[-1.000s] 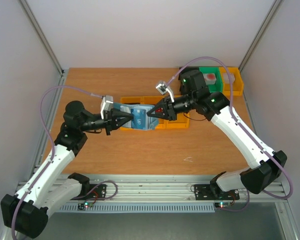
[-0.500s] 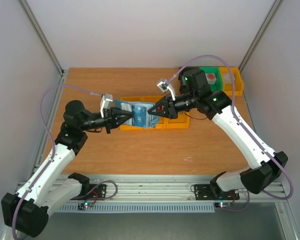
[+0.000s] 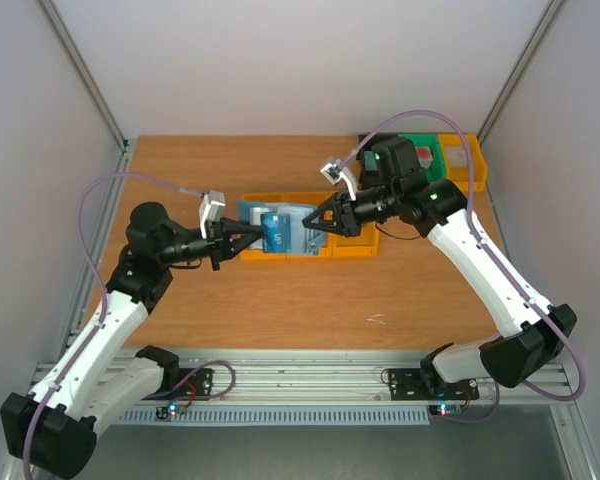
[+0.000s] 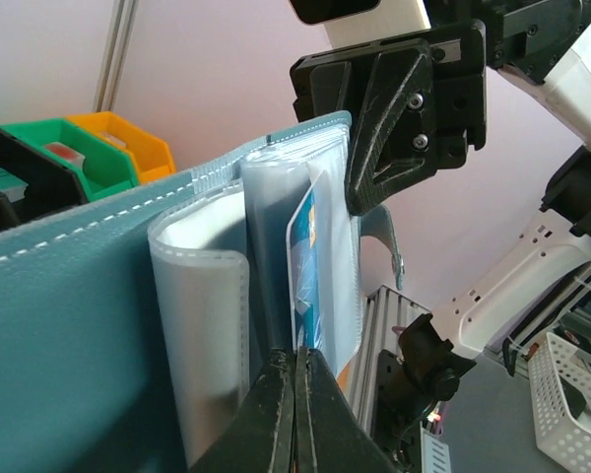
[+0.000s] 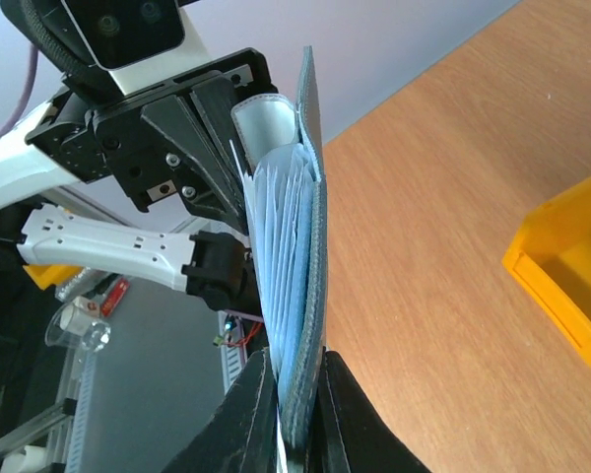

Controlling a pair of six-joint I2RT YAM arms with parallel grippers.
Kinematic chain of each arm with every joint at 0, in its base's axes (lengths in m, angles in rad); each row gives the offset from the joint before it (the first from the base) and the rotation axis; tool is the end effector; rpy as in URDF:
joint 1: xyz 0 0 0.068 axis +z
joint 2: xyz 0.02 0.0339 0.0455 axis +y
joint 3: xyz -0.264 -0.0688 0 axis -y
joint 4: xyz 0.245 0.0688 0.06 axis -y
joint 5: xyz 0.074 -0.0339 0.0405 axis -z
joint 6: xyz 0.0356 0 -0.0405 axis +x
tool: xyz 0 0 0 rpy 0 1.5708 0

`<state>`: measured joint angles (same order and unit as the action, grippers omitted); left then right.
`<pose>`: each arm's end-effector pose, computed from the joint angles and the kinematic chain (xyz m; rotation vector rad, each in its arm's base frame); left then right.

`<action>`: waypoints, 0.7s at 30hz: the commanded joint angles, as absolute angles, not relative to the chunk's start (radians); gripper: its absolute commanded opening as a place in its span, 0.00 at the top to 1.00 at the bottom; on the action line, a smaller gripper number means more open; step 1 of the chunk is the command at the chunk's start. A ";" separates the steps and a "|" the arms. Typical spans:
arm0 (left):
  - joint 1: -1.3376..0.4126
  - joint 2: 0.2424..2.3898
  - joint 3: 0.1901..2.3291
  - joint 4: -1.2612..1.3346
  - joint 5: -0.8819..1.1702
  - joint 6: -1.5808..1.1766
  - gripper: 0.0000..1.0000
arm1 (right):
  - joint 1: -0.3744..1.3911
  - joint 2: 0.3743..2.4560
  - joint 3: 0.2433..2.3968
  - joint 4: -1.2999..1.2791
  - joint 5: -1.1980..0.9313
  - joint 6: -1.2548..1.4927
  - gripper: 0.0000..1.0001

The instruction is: Take the credit cards out of the card holder

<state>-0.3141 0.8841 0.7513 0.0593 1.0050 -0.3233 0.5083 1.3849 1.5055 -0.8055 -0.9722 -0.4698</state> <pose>0.1774 -0.0892 0.3379 0.8011 1.5870 -1.2872 0.2303 0.1620 0.4025 -1.4159 1.5674 1.1011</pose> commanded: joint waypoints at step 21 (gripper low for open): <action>-0.301 0.745 0.720 0.038 0.621 -0.317 1.00 | 0.446 1.429 1.263 -0.867 -0.891 -0.296 0.99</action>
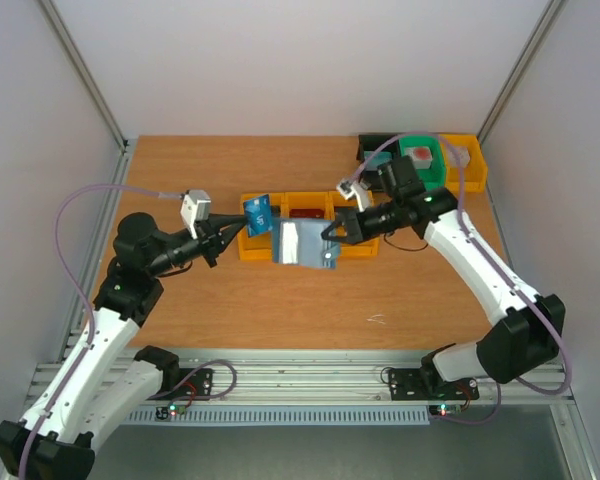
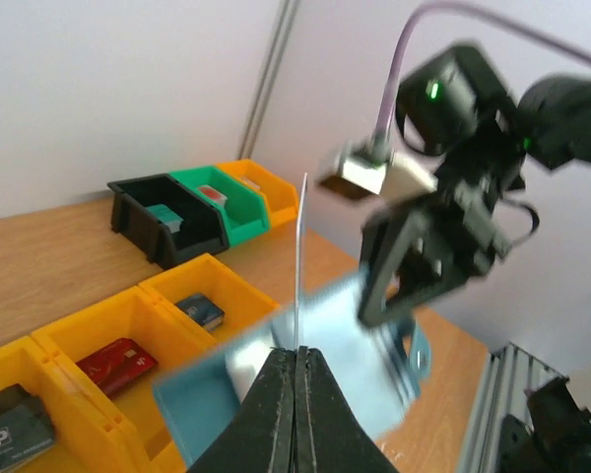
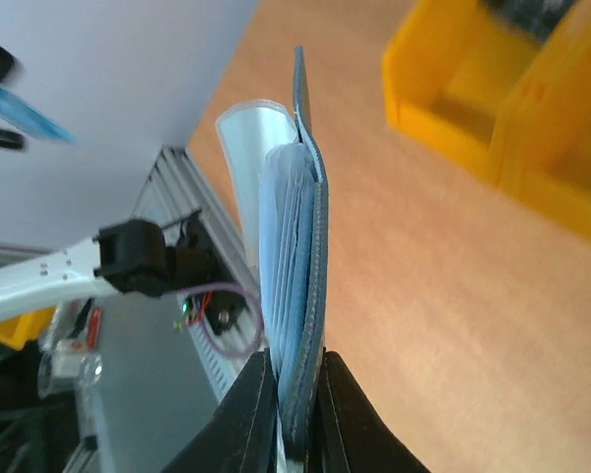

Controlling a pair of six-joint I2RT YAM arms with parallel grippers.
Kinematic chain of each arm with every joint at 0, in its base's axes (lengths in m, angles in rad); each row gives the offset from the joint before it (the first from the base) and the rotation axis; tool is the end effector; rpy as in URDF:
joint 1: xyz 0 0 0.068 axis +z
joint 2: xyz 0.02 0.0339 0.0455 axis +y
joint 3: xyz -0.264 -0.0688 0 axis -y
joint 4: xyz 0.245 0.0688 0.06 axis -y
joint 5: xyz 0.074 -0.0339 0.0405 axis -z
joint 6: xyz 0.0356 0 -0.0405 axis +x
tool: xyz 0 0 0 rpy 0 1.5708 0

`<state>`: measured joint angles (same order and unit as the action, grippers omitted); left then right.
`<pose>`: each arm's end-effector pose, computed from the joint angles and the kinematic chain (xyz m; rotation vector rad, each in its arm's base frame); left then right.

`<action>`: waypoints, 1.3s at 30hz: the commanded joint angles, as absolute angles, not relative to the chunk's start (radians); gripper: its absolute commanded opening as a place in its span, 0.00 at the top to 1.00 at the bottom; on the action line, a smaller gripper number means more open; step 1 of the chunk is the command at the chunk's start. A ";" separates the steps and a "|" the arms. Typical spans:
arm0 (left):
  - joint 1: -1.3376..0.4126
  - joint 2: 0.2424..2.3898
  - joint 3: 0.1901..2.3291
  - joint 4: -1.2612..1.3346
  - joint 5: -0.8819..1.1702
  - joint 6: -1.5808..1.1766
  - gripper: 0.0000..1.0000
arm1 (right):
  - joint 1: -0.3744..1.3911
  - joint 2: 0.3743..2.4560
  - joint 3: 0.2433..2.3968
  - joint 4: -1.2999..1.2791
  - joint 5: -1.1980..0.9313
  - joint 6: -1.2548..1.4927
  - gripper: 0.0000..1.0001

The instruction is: Take the credit cards out of the card holder

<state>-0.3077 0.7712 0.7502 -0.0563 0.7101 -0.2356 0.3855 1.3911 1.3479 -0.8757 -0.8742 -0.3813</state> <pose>0.1622 -0.0759 0.3445 0.6186 1.6110 -0.9883 0.2482 0.1302 0.3456 -1.1923 1.9889 1.0719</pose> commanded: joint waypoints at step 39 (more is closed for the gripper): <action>-0.330 0.756 0.767 0.379 0.894 -0.492 1.00 | 0.699 1.345 1.496 -0.420 -0.869 -0.271 0.35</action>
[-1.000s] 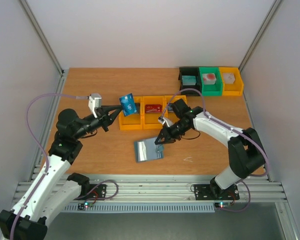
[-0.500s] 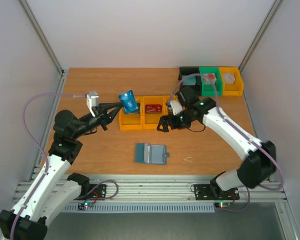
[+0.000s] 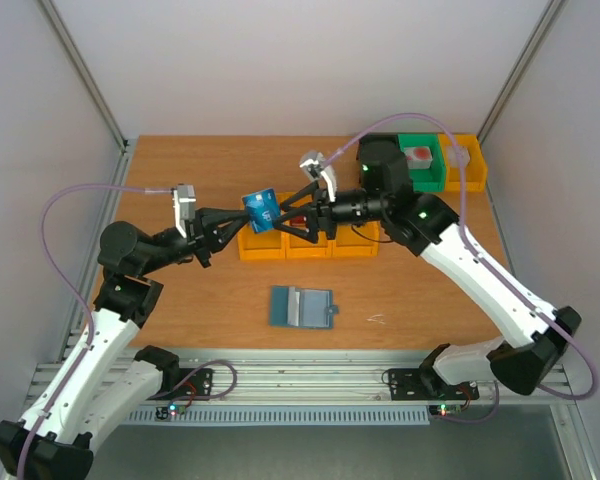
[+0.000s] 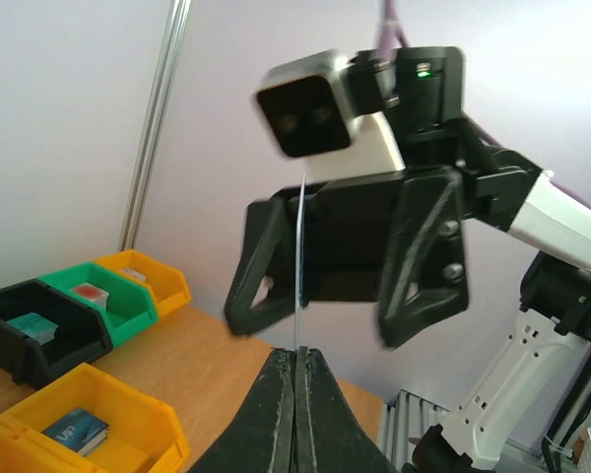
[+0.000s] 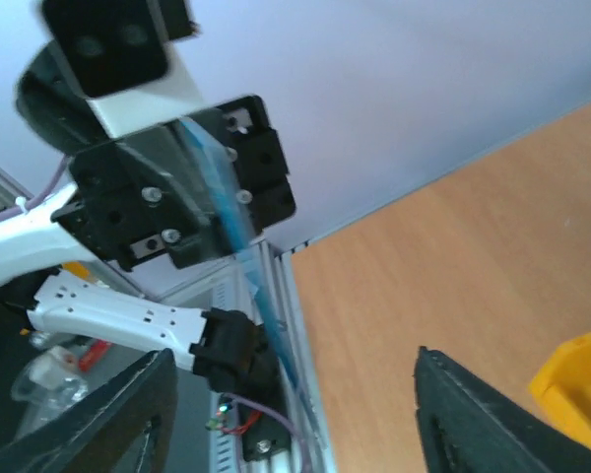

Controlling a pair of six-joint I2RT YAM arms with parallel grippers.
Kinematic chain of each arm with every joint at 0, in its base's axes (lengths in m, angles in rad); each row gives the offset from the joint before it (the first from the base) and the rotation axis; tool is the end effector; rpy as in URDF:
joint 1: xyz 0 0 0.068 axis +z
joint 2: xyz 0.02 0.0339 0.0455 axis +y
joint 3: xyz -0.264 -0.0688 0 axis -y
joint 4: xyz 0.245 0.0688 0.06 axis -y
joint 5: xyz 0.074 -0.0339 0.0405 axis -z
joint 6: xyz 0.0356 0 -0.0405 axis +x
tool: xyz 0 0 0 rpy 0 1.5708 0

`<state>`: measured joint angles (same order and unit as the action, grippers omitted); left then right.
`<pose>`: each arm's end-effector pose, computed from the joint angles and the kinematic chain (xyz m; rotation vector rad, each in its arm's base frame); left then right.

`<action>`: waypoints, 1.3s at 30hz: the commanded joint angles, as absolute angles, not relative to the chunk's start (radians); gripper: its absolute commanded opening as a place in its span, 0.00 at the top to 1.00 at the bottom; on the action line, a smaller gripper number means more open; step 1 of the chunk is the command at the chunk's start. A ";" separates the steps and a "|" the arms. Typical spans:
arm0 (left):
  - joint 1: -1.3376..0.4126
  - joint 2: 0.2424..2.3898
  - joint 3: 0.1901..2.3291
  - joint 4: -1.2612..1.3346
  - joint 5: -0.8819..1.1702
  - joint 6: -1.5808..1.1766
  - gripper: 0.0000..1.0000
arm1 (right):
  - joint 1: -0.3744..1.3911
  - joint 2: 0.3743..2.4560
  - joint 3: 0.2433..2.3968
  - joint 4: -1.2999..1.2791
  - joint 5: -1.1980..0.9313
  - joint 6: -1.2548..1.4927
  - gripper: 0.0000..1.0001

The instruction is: Take the credit cards out of the card holder

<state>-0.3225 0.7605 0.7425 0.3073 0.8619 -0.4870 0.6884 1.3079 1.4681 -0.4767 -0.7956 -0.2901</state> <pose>0.1507 -0.0788 0.3788 0.6783 1.3345 -1.2114 0.1983 0.1961 0.4360 -1.3525 1.3539 1.0165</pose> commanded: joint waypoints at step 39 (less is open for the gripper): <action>-0.421 0.746 0.873 -0.581 1.006 0.547 0.92 | 1.184 1.612 1.993 -1.418 0.067 -0.896 0.99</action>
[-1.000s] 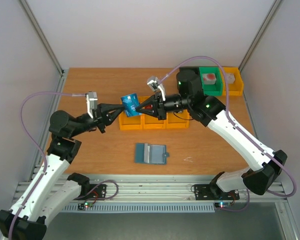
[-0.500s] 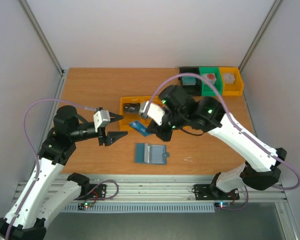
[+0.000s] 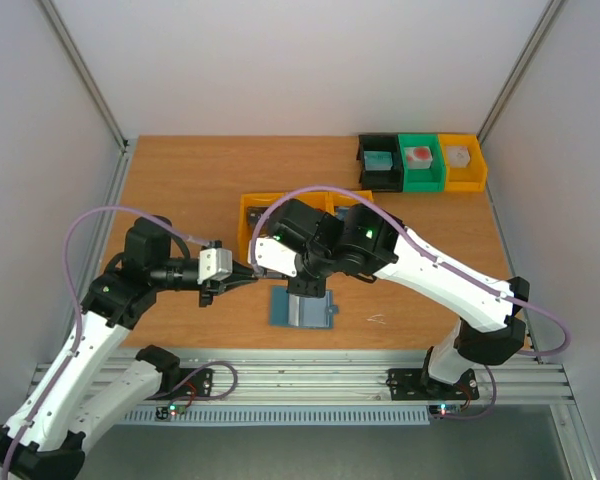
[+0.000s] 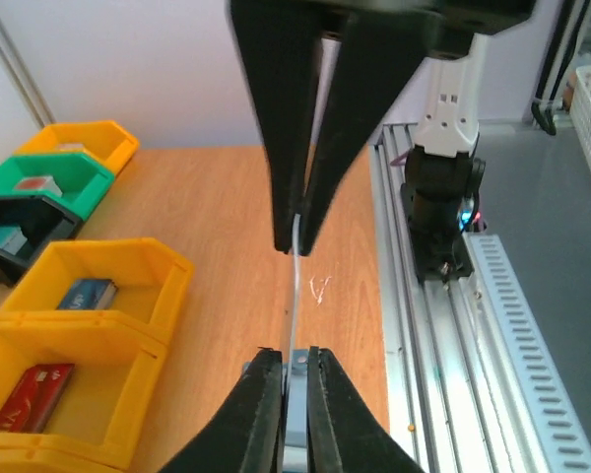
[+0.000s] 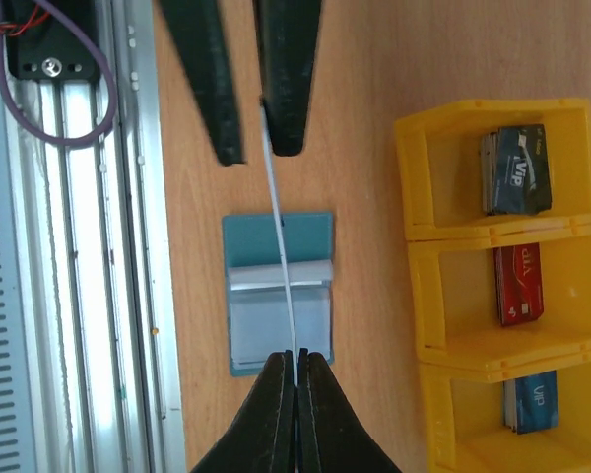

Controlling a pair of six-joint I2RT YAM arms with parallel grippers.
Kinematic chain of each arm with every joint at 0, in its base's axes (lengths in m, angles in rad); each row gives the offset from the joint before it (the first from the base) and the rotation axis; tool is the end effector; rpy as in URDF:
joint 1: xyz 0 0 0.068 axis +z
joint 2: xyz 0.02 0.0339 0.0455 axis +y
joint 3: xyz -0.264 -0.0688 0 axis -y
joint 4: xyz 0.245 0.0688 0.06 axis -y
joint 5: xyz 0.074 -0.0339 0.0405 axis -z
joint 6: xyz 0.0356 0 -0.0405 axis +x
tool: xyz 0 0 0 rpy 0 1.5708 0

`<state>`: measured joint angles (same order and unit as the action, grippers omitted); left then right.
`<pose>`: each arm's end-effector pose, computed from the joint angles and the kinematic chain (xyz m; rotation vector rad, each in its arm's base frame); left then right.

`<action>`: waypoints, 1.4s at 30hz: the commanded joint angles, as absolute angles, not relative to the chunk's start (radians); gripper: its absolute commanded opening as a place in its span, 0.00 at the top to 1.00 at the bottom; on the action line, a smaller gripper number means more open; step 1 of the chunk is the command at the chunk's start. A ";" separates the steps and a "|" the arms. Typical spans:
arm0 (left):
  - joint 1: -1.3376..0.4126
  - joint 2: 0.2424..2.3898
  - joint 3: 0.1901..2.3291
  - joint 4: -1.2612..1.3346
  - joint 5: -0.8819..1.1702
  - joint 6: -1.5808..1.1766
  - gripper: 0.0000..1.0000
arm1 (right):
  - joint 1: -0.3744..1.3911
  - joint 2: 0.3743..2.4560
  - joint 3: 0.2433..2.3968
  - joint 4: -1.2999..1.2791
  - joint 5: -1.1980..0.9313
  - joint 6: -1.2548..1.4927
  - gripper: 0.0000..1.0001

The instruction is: Take the credit cards out of the card holder

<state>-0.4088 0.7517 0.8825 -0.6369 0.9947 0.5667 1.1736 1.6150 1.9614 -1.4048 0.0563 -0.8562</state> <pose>0.1202 -0.0846 0.3399 1.3895 1.3569 -0.9151 0.1161 0.2717 0.4214 -2.2210 1.4026 0.0357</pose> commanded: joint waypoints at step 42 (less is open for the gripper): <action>-0.284 0.804 0.947 0.328 0.491 -1.031 1.00 | 1.155 1.483 1.348 0.645 0.300 -2.368 0.51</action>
<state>-0.2874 0.8272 0.9470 0.2211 0.4751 -0.9962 1.1648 1.4353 1.3510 0.3363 0.3454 -2.0087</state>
